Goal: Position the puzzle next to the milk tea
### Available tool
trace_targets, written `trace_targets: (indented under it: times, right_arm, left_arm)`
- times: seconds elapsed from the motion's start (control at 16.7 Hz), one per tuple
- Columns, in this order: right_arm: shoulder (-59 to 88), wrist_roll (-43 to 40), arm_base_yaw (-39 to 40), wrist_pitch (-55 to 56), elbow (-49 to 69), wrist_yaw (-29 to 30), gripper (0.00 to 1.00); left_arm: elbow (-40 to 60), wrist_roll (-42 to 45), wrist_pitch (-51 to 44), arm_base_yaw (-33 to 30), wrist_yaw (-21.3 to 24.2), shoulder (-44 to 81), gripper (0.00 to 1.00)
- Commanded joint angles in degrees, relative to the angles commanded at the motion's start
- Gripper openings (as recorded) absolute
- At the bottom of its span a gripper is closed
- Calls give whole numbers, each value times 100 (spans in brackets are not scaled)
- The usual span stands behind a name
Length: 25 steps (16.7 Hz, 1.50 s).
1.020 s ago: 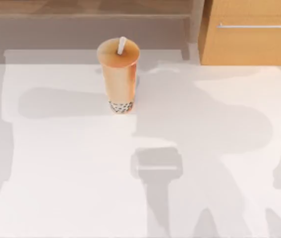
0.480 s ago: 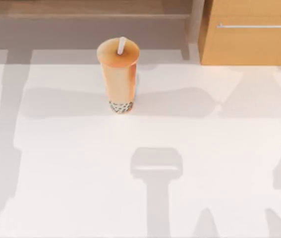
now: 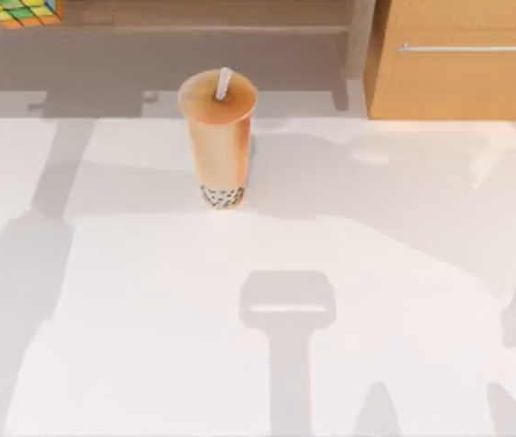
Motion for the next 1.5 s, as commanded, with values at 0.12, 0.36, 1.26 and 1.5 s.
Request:
trace_targets:
  times: [0.12,0.36,1.26,1.5]
  right_arm:
    - [0,0,0,0,0,0,100]
    - [0,0,0,0,0,0,100]
    - [0,0,0,0,0,0,100]
    - [0,0,0,0,0,0,100]
  left_arm:
    - [-113,-59,-446,-147,-91,729,0]
    - [-210,-90,-651,-342,-248,1846,0]
    - [240,133,-1122,-347,-122,1363,0]
    - [348,234,-1414,-381,-85,1007,0]
